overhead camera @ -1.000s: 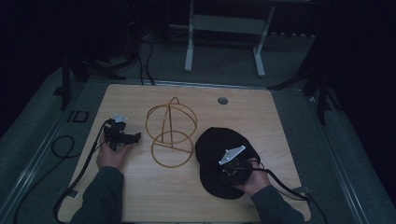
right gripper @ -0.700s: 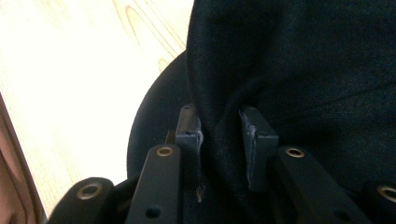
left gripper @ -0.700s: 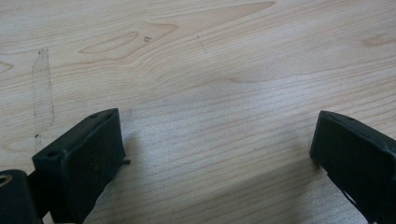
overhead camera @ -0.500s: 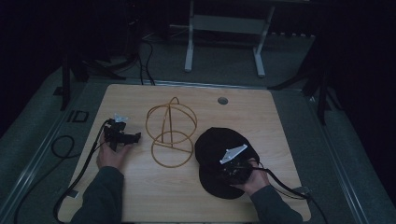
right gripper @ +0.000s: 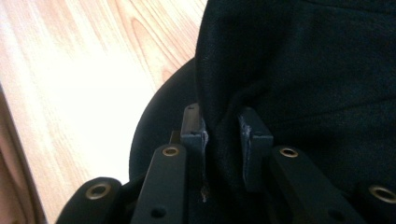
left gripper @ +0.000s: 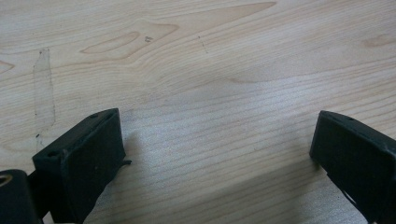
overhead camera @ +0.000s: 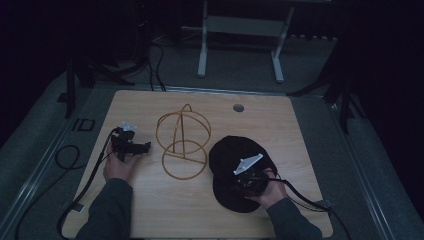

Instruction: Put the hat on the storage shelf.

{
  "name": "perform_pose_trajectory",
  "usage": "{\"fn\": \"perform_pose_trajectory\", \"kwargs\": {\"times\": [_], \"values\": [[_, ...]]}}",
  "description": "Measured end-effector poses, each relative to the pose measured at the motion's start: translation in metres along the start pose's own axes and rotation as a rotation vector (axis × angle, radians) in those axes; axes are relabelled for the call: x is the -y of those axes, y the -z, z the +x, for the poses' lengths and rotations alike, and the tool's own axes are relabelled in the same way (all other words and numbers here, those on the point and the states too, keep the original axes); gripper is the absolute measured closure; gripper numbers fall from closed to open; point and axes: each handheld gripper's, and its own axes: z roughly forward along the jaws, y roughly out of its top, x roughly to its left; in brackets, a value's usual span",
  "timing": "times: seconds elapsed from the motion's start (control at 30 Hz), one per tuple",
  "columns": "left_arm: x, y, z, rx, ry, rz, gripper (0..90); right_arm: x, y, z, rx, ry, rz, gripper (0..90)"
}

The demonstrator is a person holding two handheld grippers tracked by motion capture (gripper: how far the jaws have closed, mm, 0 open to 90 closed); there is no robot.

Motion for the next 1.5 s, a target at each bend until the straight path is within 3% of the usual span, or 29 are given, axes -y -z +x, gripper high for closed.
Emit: {"fn": "perform_pose_trajectory", "kwargs": {"times": [0.37,0.77,1.1,1.3,1.5], "values": [[0.000,0.000,0.000,0.000,0.000,0.000,2.5,-0.005,0.001,0.004,0.022,0.022,0.004,76.6],[0.000,0.000,0.000,-0.001,0.000,0.000,2.5,-0.010,0.020,-0.004,0.012,0.013,-0.019,76.6],[0.000,0.000,0.001,-0.003,0.003,-0.002,3.5,-0.016,0.031,-0.006,0.031,0.060,-0.023,76.5],[0.000,0.000,0.001,-0.003,0.004,-0.003,3.7,-0.019,0.034,-0.008,0.030,0.052,-0.020,76.4],[0.000,0.000,0.001,-0.004,0.004,-0.003,3.7,-0.021,0.040,-0.009,0.048,0.079,-0.020,76.4]]}}
